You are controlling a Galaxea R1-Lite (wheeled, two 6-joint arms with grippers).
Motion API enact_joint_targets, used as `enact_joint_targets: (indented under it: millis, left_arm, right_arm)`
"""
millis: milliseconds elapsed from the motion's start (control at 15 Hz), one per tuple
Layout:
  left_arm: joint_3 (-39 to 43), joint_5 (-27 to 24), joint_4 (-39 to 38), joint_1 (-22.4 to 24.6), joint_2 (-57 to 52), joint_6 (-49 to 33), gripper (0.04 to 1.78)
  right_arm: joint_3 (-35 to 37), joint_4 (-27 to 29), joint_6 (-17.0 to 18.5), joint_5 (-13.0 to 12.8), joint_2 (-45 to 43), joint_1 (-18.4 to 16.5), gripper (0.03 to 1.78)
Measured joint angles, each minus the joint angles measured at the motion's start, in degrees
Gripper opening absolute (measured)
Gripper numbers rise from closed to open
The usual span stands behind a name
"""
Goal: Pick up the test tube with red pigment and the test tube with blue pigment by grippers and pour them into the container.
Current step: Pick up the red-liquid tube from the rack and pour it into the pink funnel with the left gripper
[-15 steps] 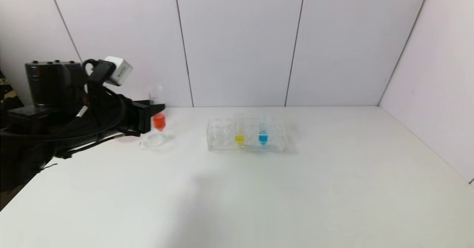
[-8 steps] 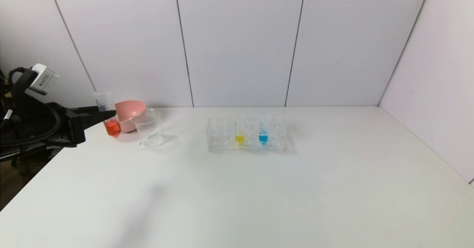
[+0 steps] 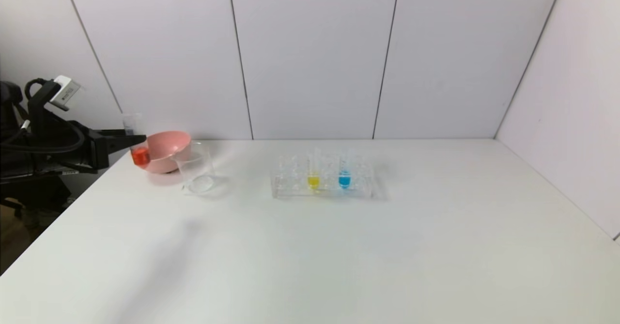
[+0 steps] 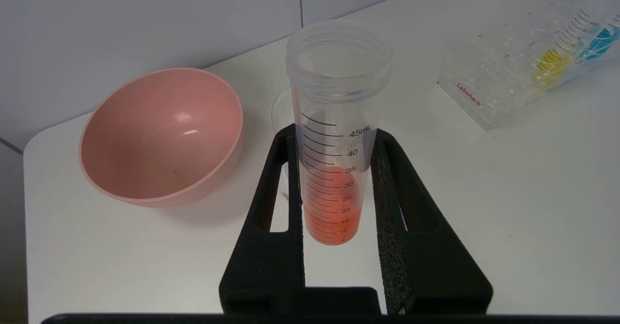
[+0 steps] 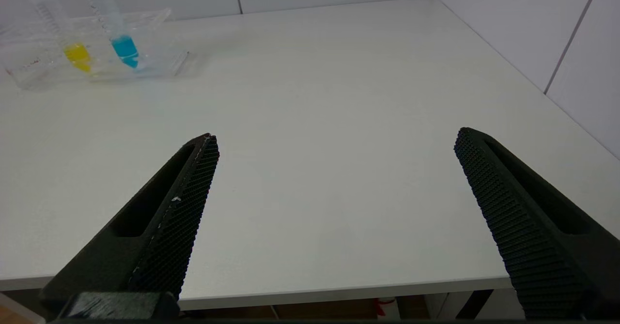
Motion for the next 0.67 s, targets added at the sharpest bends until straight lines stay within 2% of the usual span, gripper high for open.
enact_joint_targets:
  millis: [267,667]
  left_arm:
    - [-17.1,2.3,18.6,-0.7,4.6,3.4,0.44]
    - [-47.2,4.8,51.8,-2.3,14.1,7.8,0.44]
  right_arm:
    - [0.0,0.0,0.0,0.0,0.0,0.0,1.77]
    - [0.0,0.0,0.0,0.0,0.0,0.0,1.77]
